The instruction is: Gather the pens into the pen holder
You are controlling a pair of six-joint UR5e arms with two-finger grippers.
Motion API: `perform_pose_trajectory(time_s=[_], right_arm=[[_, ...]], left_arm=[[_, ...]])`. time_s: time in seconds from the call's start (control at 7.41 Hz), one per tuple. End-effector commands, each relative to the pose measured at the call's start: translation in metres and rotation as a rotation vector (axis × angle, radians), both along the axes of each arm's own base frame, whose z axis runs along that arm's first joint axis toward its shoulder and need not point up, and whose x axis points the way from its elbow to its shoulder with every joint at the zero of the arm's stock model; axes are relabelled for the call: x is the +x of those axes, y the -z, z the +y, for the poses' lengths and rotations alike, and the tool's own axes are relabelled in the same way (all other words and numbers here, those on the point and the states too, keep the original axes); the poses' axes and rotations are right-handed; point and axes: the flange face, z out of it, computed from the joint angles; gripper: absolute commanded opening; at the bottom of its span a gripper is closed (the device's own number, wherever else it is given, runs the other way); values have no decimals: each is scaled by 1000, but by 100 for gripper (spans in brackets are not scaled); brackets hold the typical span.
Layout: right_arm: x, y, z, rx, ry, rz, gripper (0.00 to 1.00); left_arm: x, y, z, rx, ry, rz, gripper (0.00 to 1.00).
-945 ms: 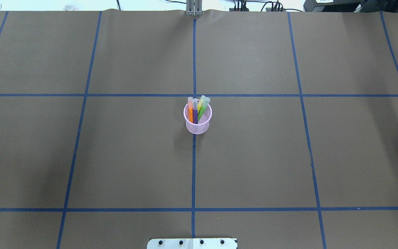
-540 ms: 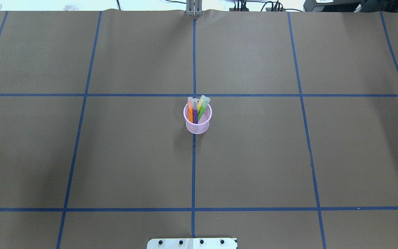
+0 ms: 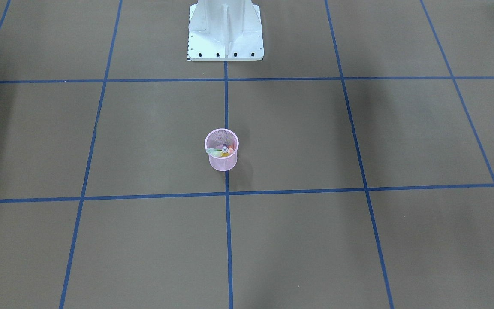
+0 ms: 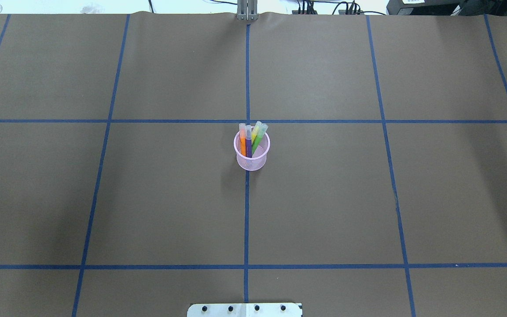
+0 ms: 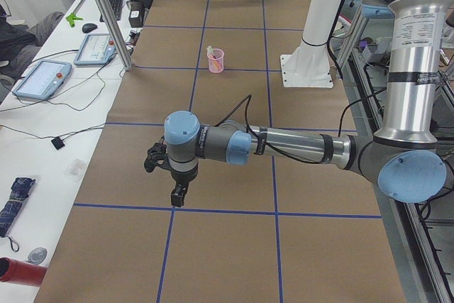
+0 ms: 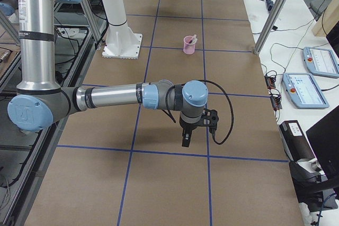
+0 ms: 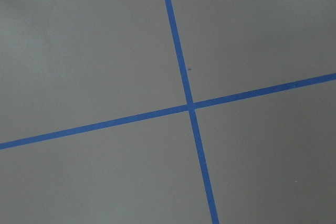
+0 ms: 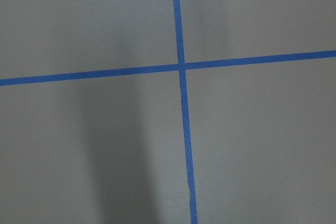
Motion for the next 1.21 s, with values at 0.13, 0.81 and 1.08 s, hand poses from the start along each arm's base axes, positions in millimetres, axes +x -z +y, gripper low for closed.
perform_pose_trajectory(time_s=[0.13, 0.81, 1.08], right_arm=[[0, -4, 6, -9, 2, -1, 100], [2, -11, 11, 39, 62, -3, 100], [2, -9, 9, 43, 61, -2, 100]], left_arm=[[0, -1, 1, 3, -3, 1, 100], [0, -1, 0, 4, -4, 0, 100], [0, -1, 0, 4, -4, 0, 100]])
